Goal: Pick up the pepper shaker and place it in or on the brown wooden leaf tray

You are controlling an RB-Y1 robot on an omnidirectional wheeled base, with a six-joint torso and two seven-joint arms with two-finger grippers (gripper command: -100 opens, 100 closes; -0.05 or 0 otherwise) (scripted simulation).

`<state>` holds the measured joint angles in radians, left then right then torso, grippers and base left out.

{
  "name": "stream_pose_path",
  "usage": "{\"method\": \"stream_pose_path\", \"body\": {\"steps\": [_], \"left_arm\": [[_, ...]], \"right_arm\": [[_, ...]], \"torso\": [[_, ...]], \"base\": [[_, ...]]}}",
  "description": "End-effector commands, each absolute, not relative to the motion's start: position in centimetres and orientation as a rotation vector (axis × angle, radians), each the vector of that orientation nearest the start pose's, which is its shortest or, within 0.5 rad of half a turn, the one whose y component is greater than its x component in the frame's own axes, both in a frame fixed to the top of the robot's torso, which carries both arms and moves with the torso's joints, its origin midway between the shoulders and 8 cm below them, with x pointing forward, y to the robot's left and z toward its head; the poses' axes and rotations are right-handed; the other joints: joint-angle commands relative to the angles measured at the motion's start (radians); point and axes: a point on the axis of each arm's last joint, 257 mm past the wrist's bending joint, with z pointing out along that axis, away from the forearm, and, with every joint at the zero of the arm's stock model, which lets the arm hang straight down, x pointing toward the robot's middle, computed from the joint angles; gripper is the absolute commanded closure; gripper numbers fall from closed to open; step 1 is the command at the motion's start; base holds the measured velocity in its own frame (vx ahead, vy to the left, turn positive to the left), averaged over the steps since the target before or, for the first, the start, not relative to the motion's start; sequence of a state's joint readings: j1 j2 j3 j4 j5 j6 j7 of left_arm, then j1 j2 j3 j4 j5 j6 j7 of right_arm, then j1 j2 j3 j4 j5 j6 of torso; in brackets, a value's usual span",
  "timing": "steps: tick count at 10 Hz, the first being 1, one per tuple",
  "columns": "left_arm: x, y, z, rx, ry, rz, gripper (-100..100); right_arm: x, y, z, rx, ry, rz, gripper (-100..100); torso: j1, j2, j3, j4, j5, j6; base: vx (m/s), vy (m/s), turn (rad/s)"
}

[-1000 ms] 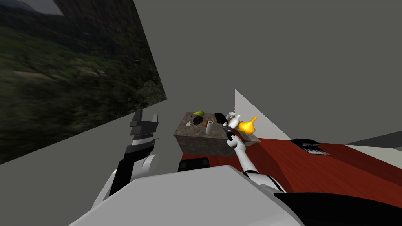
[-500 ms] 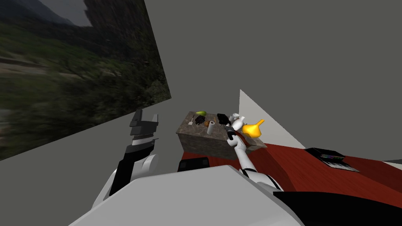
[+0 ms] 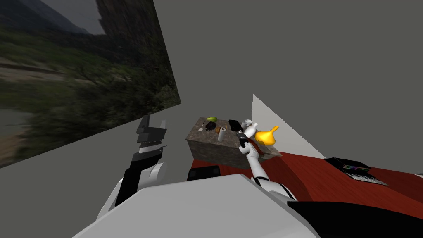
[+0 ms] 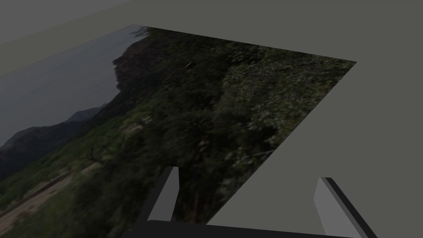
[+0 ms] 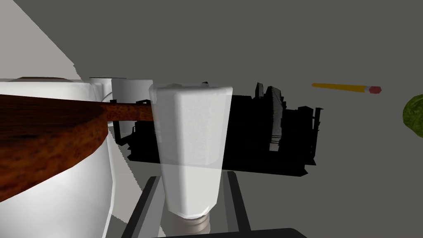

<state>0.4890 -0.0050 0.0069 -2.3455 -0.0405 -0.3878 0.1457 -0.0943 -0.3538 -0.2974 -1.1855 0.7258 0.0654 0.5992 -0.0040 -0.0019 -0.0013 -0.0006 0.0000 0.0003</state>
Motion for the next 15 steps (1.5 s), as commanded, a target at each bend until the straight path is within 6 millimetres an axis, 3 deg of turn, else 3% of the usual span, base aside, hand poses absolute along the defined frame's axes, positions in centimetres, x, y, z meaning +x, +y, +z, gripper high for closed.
{"method": "stream_pose_path", "body": {"steps": [1,2,3,4,7,8,9,10,12,15], "left_arm": [[35.0,27.8,3.6,-0.725,0.613,-1.397,0],[35.0,27.8,3.6,-0.725,0.613,-1.397,0],[35.0,27.8,3.6,-0.725,0.613,-1.397,0],[35.0,27.8,3.6,-0.725,0.613,-1.397,0],[35.0,27.8,3.6,-0.725,0.613,-1.397,0],[35.0,27.8,3.6,-0.725,0.613,-1.397,0],[35.0,27.8,3.6,-0.725,0.613,-1.397,0],[35.0,27.8,3.6,-0.725,0.613,-1.397,0],[35.0,27.8,3.6,-0.725,0.613,-1.397,0],[35.0,27.8,3.6,-0.725,0.613,-1.397,0]], "right_arm": [[51.1,-52.5,-30.1,0.31,1.771,-0.365,100],[51.1,-52.5,-30.1,0.31,1.771,-0.365,100],[51.1,-52.5,-30.1,0.309,1.771,-0.365,0],[51.1,-51.8,-30.1,0.289,1.773,-0.353,100],[51.4,-49.9,-30.2,0.242,1.781,-0.312,100],[51.4,-50.3,-30.1,0.252,1.779,-0.323,100],[51.4,-50.2,-30.1,0.25,1.78,-0.32,0],[52.3,-49.8,-30.0,0.237,1.771,-0.303,100],[52.7,-50.1,-29.8,0.233,1.767,-0.305,100],[52.9,-52.0,-29.4,0.241,1.761,-0.332,100]], "torso": [[0.0,0.0,0.0,0.0,0.0,0.0],[0.0,0.0,0.0,0.0,0.0,0.0],[0.0,0.0,0.0,0.0,0.0,0.0],[0.0,0.0,0.0,0.0,0.0,0.0],[0.003,-0.001,-0.001,0.0,0.0,0.002],[0.003,-0.001,-0.001,-0.001,0.0,0.002],[0.001,-0.001,-0.001,0.0,0.0,0.001],[0.0,0.0,0.0,0.0,0.0,0.001],[-0.001,0.009,0.004,-0.001,-0.003,0.002],[0.002,0.009,0.003,-0.002,-0.002,0.005]], "base": [[0.0,0.0,0.0],[0.0,0.0,0.0],[0.0,0.0,0.0],[0.023,0.026,-0.19],[0.037,0.052,-0.207],[0.016,0.024,-0.038],[0.0,0.0,0.0],[-0.108,0.003,-0.03],[-0.129,0.015,-0.036],[-0.086,0.067,-0.088]]}}
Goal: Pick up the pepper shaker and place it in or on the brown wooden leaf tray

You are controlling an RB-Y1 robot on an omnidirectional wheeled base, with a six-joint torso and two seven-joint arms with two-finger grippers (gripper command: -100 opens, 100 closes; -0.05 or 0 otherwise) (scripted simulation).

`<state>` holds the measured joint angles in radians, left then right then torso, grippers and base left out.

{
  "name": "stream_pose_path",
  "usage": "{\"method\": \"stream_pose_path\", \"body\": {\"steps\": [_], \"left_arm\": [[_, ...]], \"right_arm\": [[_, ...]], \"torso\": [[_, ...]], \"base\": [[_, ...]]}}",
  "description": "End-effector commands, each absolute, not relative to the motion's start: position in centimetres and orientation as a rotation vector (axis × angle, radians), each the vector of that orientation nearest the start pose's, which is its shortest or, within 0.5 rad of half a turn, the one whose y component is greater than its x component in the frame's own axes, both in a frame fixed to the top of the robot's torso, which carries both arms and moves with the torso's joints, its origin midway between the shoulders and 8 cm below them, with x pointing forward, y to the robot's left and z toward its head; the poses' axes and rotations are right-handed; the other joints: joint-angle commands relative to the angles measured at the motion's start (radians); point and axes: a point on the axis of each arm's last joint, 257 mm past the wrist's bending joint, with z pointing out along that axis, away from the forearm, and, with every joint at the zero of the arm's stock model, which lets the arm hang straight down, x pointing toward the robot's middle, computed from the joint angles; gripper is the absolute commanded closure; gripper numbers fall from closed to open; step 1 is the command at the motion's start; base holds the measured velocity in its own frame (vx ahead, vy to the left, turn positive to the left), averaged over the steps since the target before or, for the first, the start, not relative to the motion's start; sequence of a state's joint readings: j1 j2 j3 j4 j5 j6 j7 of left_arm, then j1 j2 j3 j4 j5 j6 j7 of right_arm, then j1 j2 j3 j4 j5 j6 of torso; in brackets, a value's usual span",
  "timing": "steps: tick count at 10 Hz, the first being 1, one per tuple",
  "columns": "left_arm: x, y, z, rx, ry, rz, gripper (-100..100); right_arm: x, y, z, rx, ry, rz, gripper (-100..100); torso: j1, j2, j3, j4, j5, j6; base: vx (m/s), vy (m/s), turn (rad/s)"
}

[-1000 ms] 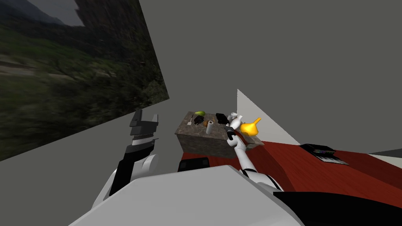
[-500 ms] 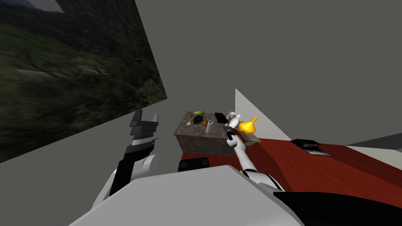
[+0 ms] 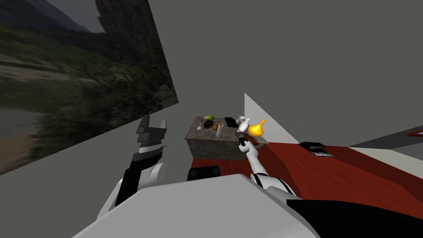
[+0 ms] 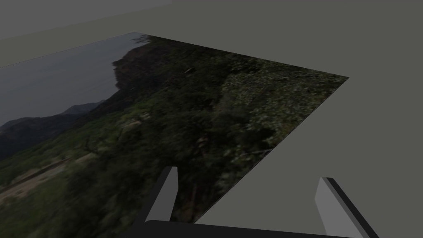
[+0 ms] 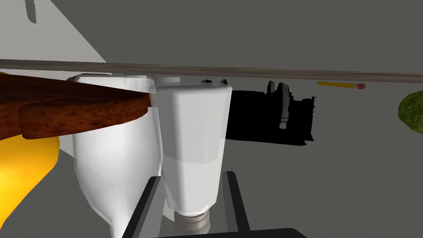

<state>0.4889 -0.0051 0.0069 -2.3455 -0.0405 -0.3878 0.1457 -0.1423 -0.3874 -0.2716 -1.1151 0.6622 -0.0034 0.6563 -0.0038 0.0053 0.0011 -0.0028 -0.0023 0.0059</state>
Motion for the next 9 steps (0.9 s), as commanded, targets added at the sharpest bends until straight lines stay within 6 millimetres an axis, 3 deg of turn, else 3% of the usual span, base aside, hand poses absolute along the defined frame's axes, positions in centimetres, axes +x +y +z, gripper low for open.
{"method": "stream_pose_path", "body": {"steps": [1,9], "left_arm": [[35.0,27.8,3.6,-0.725,0.613,-1.397,0],[35.0,27.8,3.6,-0.725,0.613,-1.397,0]], "right_arm": [[53.0,-52.8,-29.1,0.245,1.758,-0.343,100],[54.8,-55.5,-26.6,0.252,1.709,-0.363,100]], "torso": [[0.0,0.0,0.0,0.0,0.0,0.0],[-0.002,-0.005,-0.002,-0.001,0.0,-0.001]], "base": [[-0.027,0.022,-0.096],[-0.003,0.014,-0.039]]}}
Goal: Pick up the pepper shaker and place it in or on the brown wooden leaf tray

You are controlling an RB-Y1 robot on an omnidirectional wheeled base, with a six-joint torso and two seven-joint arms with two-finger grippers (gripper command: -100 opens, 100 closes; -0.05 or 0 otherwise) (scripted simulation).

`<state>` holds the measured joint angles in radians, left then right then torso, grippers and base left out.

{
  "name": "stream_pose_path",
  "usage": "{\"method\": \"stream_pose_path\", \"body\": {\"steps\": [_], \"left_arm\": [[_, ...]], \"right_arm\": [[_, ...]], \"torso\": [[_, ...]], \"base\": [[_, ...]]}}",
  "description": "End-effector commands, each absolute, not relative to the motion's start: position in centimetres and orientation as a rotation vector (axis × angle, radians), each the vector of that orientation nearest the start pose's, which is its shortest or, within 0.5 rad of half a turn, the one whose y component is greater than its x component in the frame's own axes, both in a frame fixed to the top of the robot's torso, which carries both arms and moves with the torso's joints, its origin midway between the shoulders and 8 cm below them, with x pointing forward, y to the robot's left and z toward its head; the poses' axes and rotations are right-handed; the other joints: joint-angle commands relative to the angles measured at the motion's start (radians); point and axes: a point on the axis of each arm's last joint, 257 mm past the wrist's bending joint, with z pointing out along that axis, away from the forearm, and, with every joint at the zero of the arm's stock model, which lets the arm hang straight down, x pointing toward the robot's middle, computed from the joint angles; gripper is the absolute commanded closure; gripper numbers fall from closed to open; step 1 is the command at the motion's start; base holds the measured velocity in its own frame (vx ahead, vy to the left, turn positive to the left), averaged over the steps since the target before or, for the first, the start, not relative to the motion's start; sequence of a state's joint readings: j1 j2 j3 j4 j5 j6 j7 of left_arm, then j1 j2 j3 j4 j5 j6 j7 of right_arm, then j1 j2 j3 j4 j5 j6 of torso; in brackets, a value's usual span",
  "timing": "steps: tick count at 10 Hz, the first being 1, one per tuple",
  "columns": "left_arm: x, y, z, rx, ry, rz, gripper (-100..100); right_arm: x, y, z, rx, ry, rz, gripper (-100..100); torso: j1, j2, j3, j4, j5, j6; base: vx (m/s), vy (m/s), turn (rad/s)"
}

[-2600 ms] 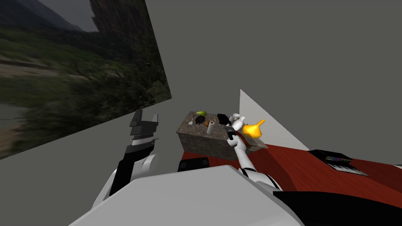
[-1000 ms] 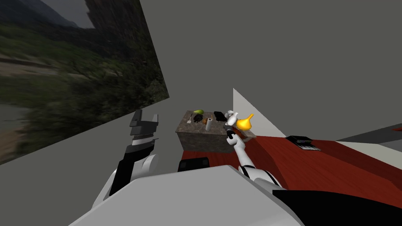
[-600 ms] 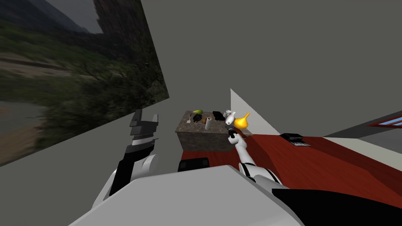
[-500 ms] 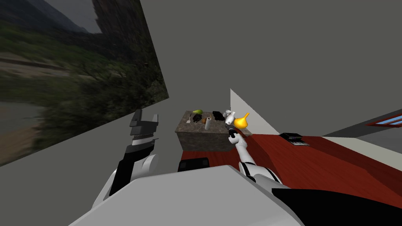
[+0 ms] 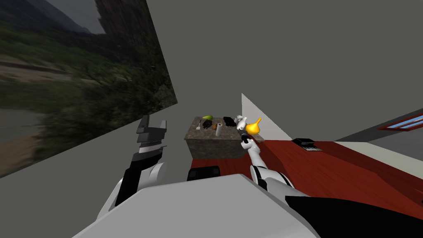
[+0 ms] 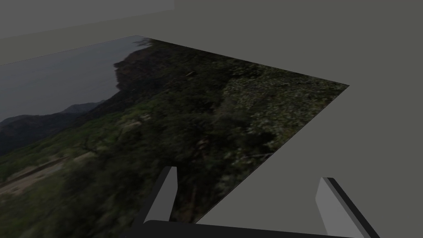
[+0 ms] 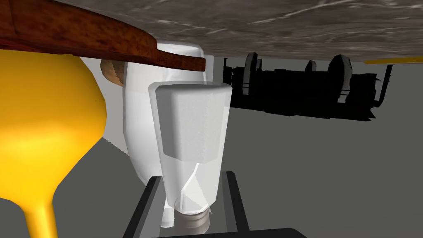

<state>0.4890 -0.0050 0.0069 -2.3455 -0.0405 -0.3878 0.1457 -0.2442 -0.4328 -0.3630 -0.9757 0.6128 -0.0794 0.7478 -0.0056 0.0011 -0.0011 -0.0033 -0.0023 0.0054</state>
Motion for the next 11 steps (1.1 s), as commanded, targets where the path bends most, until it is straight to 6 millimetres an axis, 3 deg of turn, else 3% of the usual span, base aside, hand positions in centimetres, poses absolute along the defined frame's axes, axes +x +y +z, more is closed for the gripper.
{"method": "stream_pose_path", "body": {"steps": [1,6,7,11], "left_arm": [[35.0,27.8,3.6,-0.725,0.613,-1.397,0],[35.0,27.8,3.6,-0.725,0.613,-1.397,0],[35.0,27.8,3.6,-0.725,0.613,-1.397,0],[35.0,27.8,3.6,-0.725,0.613,-1.397,0]], "right_arm": [[55.1,-55.8,-26.3,0.254,1.702,-0.365,100],[55.6,-56.9,-25.8,0.268,1.687,-0.366,100],[55.6,-57.0,-25.8,0.268,1.687,-0.367,-100],[55.6,-57.0,-25.8,0.269,1.687,-0.368,-100]], "torso": [[0.0,0.0,0.0,0.0,0.0,0.0],[-0.002,0.003,0.002,0.0,-0.001,0.002],[-0.002,0.002,0.001,0.0,0.0,0.001],[-0.002,0.0,0.0,0.0,0.0,0.001]], "base": [[-0.019,0.018,-0.044],[-0.028,0.007,-0.051],[0.0,0.0,0.0],[0.0,0.0,0.0]]}}
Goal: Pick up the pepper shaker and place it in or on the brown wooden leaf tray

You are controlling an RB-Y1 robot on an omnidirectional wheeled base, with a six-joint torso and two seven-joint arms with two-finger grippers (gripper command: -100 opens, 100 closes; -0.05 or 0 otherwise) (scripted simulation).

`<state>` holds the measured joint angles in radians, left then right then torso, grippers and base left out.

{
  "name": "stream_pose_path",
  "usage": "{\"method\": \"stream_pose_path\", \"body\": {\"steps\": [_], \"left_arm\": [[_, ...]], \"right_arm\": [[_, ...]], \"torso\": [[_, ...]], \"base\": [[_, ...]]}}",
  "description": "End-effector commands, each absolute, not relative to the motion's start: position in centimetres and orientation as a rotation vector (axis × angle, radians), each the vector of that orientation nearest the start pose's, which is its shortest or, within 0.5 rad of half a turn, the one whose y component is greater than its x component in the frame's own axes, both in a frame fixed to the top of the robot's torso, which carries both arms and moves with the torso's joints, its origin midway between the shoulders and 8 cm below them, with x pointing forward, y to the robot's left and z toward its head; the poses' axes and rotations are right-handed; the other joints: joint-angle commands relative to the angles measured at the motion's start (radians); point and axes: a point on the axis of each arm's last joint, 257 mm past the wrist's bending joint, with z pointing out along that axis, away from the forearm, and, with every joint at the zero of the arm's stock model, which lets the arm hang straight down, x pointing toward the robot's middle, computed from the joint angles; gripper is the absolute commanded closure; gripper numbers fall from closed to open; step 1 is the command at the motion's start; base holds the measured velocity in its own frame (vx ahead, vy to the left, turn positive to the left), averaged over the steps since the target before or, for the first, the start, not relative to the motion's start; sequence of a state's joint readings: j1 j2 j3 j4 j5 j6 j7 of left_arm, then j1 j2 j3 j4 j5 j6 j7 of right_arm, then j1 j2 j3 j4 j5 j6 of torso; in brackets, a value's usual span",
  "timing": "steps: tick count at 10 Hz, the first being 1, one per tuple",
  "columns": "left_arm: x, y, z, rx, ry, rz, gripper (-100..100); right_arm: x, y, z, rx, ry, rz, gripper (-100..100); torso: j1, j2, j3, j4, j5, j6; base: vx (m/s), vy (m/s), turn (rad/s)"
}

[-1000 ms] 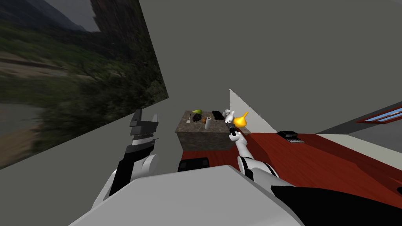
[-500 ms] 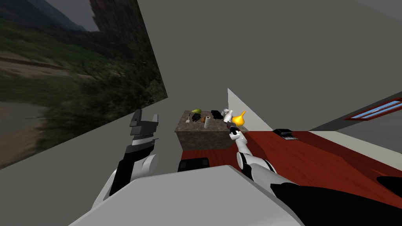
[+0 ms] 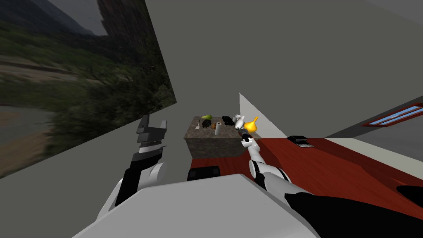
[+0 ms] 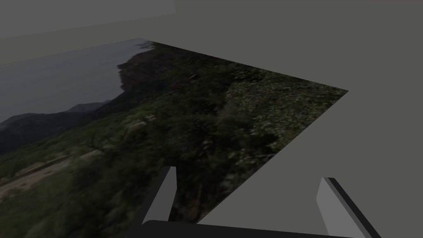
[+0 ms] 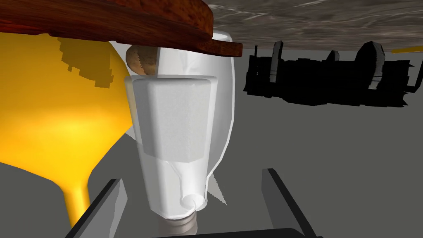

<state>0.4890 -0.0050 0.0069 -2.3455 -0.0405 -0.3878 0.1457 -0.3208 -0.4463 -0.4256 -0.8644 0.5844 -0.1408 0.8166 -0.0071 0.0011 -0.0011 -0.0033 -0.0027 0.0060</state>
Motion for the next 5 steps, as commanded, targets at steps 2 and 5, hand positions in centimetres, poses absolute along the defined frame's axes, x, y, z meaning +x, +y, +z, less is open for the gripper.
{"method": "stream_pose_path", "body": {"steps": [2,5], "left_arm": [[35.0,27.8,3.6,-0.725,0.613,-1.397,0],[35.0,27.8,3.6,-0.725,0.613,-1.397,0]], "right_arm": [[56.5,-57.5,-24.6,0.277,1.686,-0.378,-100],[57.7,-58.3,-22.8,0.292,1.684,-0.395,-100]], "torso": [[0.0,0.0,0.0,0.0,0.0,0.0],[0.0,0.006,0.003,0.001,0.0,0.0]], "base": [[-0.027,-0.003,0.052],[-0.093,-0.013,0.091]]}}
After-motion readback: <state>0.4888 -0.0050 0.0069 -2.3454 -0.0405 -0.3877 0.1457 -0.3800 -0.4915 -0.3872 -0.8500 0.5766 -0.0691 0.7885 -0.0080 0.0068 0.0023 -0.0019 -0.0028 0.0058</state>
